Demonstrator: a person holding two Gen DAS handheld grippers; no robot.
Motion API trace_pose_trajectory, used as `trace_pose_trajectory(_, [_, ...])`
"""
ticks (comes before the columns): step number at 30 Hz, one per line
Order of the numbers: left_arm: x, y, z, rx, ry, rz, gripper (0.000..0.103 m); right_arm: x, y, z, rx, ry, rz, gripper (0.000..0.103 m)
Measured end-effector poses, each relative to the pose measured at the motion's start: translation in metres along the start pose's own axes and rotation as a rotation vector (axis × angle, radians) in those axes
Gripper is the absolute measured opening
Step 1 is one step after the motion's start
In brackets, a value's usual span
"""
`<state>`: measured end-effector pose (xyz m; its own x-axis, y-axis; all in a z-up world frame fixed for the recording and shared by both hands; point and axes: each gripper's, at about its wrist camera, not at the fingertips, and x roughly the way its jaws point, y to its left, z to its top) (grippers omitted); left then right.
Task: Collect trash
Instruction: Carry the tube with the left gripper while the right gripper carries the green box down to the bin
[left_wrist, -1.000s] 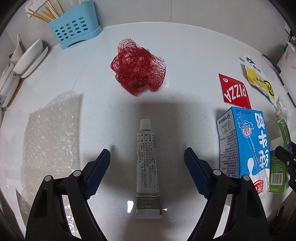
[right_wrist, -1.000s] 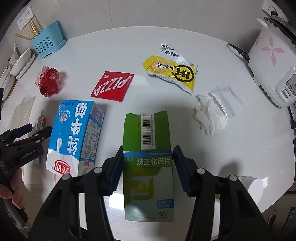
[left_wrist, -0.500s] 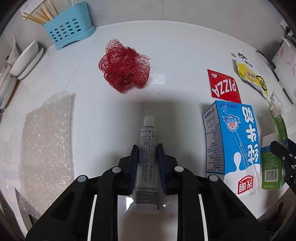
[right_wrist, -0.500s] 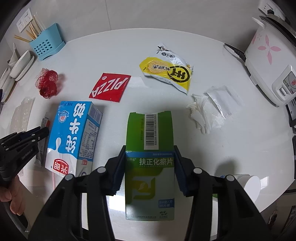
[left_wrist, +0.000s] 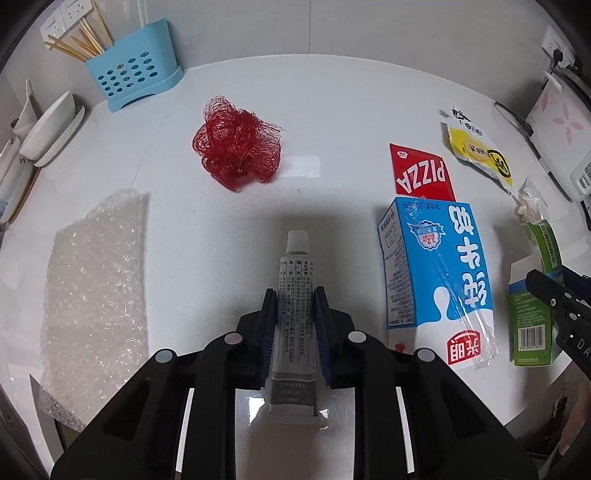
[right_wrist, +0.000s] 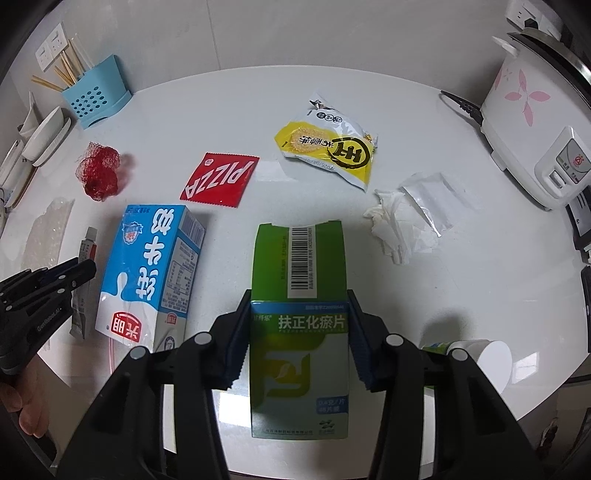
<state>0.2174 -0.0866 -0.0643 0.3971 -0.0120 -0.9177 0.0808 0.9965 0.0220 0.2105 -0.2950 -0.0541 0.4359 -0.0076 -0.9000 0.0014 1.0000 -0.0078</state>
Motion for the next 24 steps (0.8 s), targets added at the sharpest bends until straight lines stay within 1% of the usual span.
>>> trace_pose_trajectory(7, [-0.022, -0.003, -0.01, 0.007, -0.041, -0.015, 0.02, -0.015, -0.005, -0.006, 0.012, -0.032, 0.013, 0.045])
trace_pose_trajectory(12, [-0.042, -0.001, -0.021, 0.009, -0.086, -0.032, 0.02, -0.033, -0.005, -0.014, 0.014, -0.068, 0.017, 0.045])
trace_pose_trajectory(18, [-0.068, -0.001, -0.038, 0.007, -0.137, -0.053, 0.02, -0.063, -0.007, -0.032, 0.017, -0.139, 0.027, 0.045])
trace_pose_trajectory(21, [-0.086, -0.001, -0.05, 0.0, -0.177, -0.064, 0.02, -0.078, -0.006, -0.043, 0.02, -0.171, 0.046, 0.045])
trace_pose_trajectory(24, [-0.102, -0.002, -0.065, -0.001, -0.217, -0.063, 0.02, -0.091, -0.004, -0.056, 0.014, -0.207, 0.046, 0.045])
